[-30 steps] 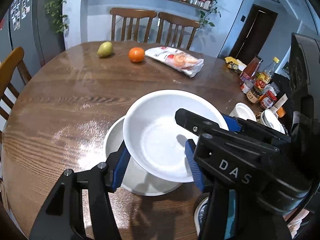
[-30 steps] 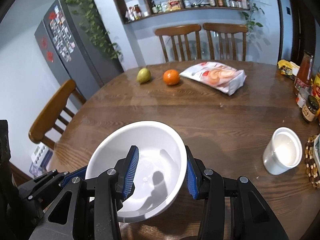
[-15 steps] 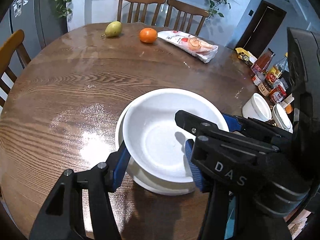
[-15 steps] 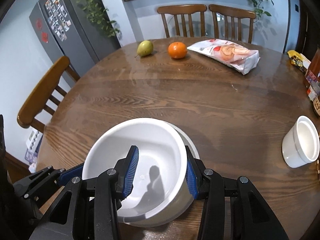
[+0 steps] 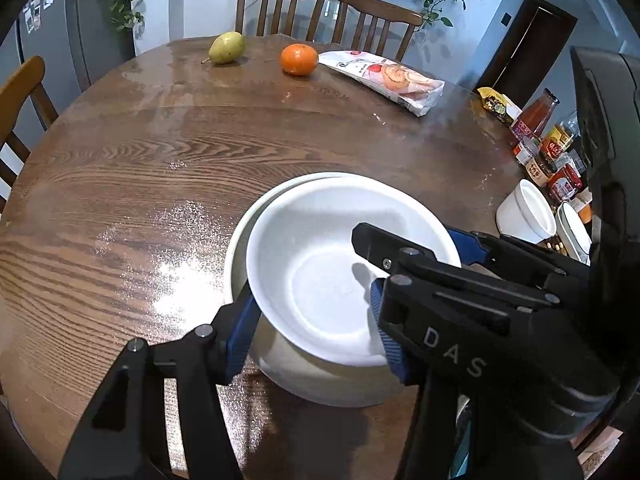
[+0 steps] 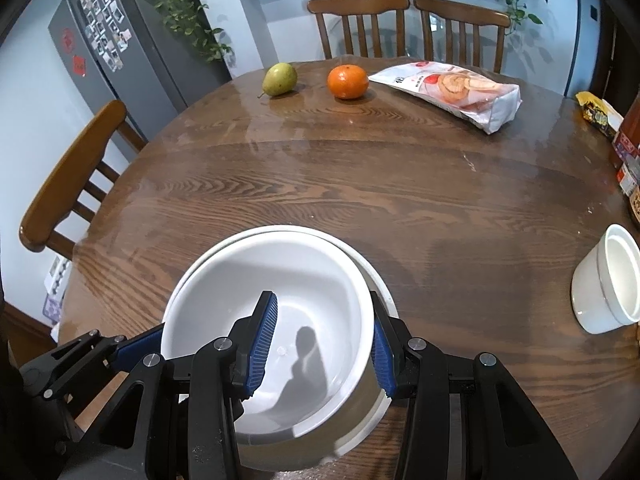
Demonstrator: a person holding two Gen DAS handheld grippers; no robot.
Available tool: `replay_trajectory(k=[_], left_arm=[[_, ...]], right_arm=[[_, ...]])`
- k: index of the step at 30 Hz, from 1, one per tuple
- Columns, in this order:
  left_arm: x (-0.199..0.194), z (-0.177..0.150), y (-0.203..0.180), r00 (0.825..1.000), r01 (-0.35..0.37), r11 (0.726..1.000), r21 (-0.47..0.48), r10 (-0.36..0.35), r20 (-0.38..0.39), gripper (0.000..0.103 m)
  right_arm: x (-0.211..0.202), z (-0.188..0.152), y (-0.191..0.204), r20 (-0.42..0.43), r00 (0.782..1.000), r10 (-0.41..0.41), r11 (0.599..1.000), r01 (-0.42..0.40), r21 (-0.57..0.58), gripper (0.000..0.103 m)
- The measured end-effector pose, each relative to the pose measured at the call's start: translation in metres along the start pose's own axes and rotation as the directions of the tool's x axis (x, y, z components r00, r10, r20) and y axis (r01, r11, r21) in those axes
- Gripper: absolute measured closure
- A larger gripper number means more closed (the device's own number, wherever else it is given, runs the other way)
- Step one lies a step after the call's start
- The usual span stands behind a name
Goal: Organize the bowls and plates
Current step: 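Lower the white bowl onto the teal plate stack and open the right tool, then move the right tool to the small white ramekin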
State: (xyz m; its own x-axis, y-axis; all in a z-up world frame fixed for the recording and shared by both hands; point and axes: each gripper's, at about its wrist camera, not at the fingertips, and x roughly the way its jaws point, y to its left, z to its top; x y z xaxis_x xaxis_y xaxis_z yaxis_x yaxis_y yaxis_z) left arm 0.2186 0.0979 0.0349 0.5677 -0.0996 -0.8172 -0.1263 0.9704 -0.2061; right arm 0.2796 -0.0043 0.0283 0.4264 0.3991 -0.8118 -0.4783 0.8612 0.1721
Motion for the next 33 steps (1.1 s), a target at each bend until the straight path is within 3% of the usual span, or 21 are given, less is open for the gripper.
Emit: replay_trajectory(k=[14,21,29,33], left_arm=[[0.000,0.000,-0.002,1.000,0.000,1.000,-0.002,0.000,-0.013,0.048],[-0.011,0.001,-0.010,1.000,0.003,1.000,0.015,-0.003,0.002,0.045],[-0.030,0.005,-0.021,0.999,0.021,0.999,0.033,-0.022,0.050,0.041],[-0.037,0.009,-0.027,0.997,-0.004,0.999,0.044,0.000,0.083,0.039]], right_arm=[[0.000,0.000,-0.002,0.000,1.000,0.002,1.000,-0.002,0.002,0.054],[-0.017,-0.001,0.000,0.038,0.999,-0.033,0.999,0.033,-0.015,0.039],[-0.051,-0.001,-0.005,0.094,0.995,-0.040,0.999,0.041,-0.008,0.038],[-0.068,-0.001,-0.013,0.132,0.990,-0.039,0.999,0.038,0.013,0.030]])
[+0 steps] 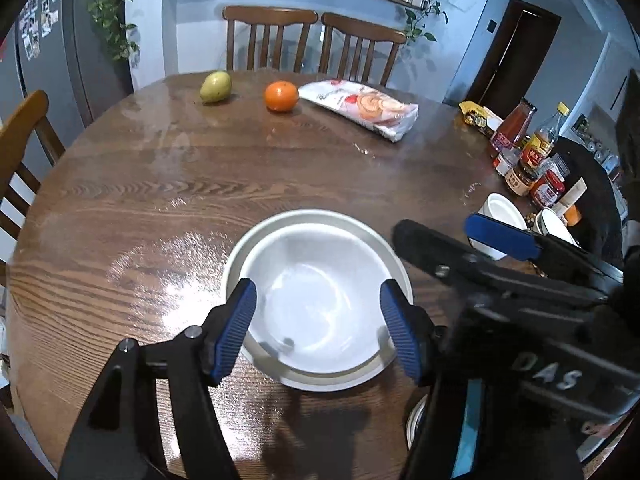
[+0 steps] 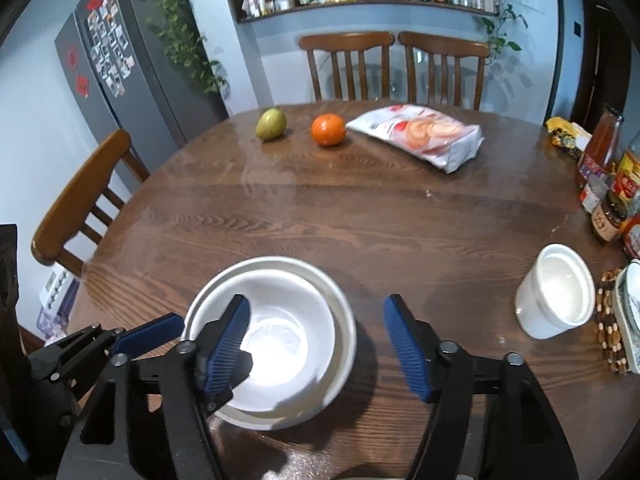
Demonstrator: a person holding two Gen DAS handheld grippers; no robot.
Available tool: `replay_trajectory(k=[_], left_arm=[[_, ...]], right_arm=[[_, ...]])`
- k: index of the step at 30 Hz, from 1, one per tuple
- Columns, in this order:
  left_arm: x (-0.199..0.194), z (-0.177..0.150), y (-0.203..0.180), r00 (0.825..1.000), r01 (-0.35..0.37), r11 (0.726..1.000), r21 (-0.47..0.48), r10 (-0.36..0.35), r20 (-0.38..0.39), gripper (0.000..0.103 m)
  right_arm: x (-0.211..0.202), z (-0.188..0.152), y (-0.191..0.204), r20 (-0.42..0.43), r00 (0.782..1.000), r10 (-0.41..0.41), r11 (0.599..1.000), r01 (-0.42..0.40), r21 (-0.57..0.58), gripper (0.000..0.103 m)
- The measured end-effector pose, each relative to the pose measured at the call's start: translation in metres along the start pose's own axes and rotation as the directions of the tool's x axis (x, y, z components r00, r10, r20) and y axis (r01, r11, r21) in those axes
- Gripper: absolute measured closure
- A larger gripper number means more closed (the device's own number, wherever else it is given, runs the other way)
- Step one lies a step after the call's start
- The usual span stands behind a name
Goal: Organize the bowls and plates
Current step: 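Move the right tool to the small white ramekin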
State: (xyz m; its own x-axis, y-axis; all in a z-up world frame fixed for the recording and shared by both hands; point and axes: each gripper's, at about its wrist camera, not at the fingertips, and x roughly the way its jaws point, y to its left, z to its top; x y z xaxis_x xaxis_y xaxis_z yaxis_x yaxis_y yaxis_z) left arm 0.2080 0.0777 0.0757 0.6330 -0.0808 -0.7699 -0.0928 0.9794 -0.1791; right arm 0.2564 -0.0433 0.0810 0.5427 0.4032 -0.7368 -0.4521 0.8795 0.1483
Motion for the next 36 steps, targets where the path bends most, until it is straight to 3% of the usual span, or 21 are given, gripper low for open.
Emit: replay_trajectory(k=[8,11,20,22,25,27,33,36], left_arm=[[-0.013,0.011,-0.031,0.998,0.057,0.996,0.066,-0.059,0.025,0.036],[-0.019,0.019,-0.050,0.994,0.093,0.991,0.099,-0.097,0.043,0.035],[-0.011,0.042,-0.113,0.985,0.150,0.970,0.190,-0.164,0.060,0.026],[-0.006,0.047,-0.128,0.986,0.146,0.966,0.215,-0.159,0.048,0.026],[0.003,0.054,-0.146,0.984,0.151,0.956,0.253,-0.170,0.056,0.026],[0.012,0.058,-0.153,0.983,0.160,0.953,0.257,-0.178,0.047,0.025],[0.047,0.062,-0.165,0.982,0.184,0.950,0.251,-0.189,-0.003,0.025],[0.062,0.062,-0.171,0.980,0.199,0.948,0.250,-0.199,-0.025,0.025]], right_arm=[[-0.036,0.005,-0.024,0.078,0.997,0.001,0.998,-0.006,0.056,0.029],[-0.055,0.010,-0.040,0.126,0.992,0.010,0.996,-0.021,0.089,0.020],[-0.090,0.024,-0.100,0.214,0.976,-0.027,0.976,-0.021,0.218,0.013],[-0.090,0.029,-0.114,0.212,0.976,-0.050,0.973,0.000,0.230,0.008],[-0.086,0.037,-0.138,0.195,0.967,-0.165,0.959,0.111,0.262,0.008],[-0.079,0.040,-0.156,0.165,0.968,-0.190,0.943,0.134,0.303,0.008],[-0.051,0.043,-0.202,0.102,0.989,-0.111,0.915,0.062,0.398,0.008],[-0.038,0.043,-0.213,0.058,0.991,-0.118,0.913,0.085,0.398,0.008]])
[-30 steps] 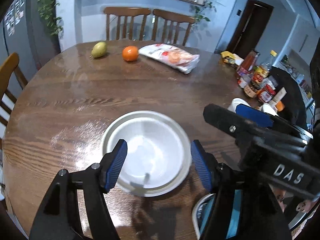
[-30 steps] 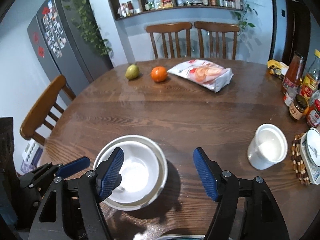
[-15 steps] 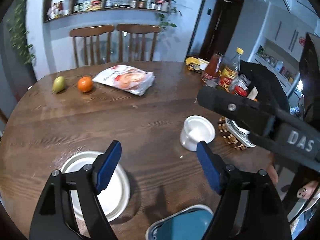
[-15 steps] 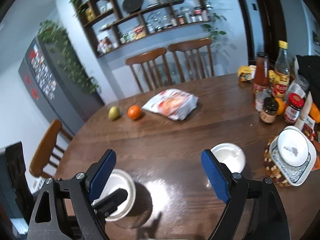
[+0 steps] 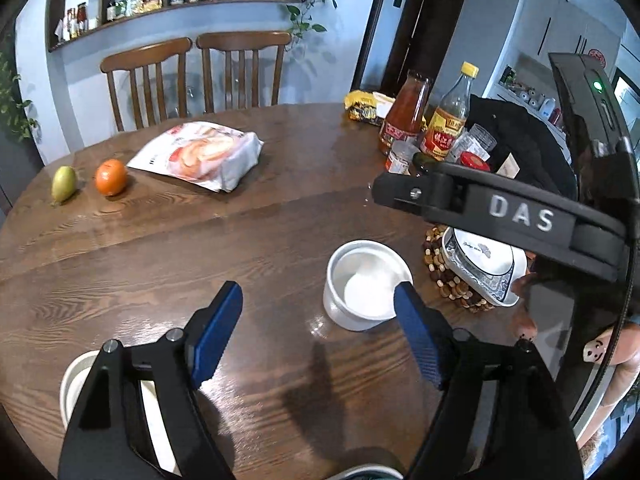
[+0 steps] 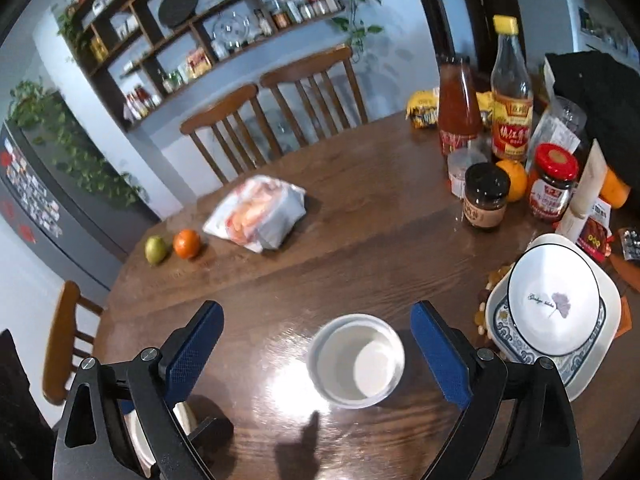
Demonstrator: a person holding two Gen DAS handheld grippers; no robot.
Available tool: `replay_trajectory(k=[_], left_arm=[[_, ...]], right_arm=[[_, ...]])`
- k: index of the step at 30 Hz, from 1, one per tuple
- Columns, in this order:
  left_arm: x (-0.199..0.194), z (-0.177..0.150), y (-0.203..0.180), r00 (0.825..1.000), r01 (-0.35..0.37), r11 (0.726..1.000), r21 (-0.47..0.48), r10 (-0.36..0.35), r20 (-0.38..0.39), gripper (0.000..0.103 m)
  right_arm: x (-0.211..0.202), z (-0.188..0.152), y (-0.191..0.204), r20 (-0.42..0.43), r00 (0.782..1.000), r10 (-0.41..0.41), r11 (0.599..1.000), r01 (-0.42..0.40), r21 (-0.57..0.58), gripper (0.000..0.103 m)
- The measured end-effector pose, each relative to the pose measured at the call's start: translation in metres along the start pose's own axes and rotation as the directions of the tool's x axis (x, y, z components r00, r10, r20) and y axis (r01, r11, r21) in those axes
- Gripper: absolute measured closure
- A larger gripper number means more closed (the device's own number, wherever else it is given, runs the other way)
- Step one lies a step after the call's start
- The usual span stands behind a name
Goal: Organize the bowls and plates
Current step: 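Move the right tool to the small white ramekin, then grasp the rim of the white ramekin with the right tool and lift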
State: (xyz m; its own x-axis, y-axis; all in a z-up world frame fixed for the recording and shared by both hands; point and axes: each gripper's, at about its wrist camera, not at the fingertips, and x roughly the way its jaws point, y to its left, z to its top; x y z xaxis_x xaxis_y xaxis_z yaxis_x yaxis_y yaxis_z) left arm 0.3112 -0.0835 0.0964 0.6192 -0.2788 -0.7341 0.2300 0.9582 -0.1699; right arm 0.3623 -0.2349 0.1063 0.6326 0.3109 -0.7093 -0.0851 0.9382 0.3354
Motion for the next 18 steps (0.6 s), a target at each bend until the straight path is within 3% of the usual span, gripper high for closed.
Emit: replay_trajectory(k=[11,15,18], left_arm=[[0.043,-0.002,-0.004,0.998,0.044,0.999,-0.013,-0.045,-0.054,0.025],[0.061,-0.004,-0.002,0.993,0.050,0.998,-0.024,-0.053,-0.109,0.026],[0.066,-0.006,0.000,0.993,0.068,0.997,-0.030,-0.071,-0.089,0.025]], right_arm=[[0.037,0.000,-0.020,-0.121,0.993,0.002,0.999,0.004,0.049,0.008],[0.050,-0.002,-0.023,-0.158,0.987,-0.013,0.998,0.021,0.053,0.008],[0.059,-0.003,-0.024,-0.186,0.982,0.009,0.998,0.003,0.061,0.008]])
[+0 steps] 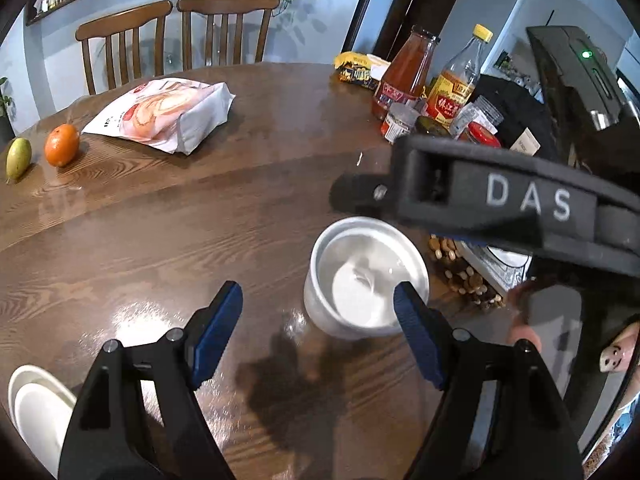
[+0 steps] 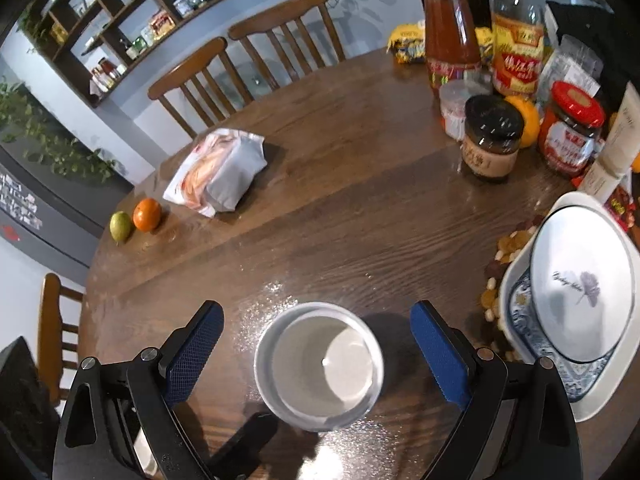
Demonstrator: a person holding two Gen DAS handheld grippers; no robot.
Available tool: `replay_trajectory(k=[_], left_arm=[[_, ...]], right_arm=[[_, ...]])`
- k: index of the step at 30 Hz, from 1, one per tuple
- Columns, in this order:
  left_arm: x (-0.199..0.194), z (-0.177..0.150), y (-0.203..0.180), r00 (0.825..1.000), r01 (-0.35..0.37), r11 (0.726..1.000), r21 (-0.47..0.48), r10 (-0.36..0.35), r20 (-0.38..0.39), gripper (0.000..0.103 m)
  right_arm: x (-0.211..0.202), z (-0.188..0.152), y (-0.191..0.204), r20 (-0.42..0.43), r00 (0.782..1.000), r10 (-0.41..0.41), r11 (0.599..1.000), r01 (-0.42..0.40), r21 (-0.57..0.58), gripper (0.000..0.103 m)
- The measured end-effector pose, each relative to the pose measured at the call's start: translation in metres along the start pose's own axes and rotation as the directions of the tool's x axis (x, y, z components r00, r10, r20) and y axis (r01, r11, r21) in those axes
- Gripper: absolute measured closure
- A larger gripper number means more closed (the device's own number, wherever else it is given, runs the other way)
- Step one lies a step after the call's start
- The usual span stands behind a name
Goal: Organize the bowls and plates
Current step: 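Grasp the rim of the white ramekin with the right tool and lift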
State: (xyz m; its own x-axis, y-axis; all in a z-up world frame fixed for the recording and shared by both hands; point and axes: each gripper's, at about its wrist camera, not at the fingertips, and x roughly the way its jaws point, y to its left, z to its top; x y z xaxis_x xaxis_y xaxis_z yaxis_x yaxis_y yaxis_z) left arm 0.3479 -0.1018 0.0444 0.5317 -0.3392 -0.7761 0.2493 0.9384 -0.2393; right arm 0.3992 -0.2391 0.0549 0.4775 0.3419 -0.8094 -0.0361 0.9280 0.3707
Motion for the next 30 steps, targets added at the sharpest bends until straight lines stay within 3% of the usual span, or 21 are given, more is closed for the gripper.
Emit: replay_trajectory(k=[11,17,23,30], left_arm=[[0.019,-0.003,0.003,0.991,0.107,0.994,-0.025,-0.108,-0.073,0.027],[0.016,-0.006,-0.006,0.970,0.233,0.972,0.010,-0.232,-0.069,0.025],[0.020,-0.010,-0.013,0.971,0.233,0.971,0.055,-0.229,-0.063,0.024],[0.024,-0.011,-0.010,0.969,0.244,0.969,0.050,-0.241,-0.051,0.024]], right_arm=[[0.025,-0.002,-0.001,-0.090,0.996,-0.020,0.999,0.017,-0.036,0.008],[0.019,-0.003,-0.003,-0.091,0.996,-0.009,0.997,0.002,-0.076,0.008],[0.025,-0.005,-0.006,-0.100,0.994,-0.050,0.994,0.040,-0.102,0.008],[0.034,-0.005,-0.006,-0.125,0.992,-0.002,0.993,-0.012,-0.117,0.008]])
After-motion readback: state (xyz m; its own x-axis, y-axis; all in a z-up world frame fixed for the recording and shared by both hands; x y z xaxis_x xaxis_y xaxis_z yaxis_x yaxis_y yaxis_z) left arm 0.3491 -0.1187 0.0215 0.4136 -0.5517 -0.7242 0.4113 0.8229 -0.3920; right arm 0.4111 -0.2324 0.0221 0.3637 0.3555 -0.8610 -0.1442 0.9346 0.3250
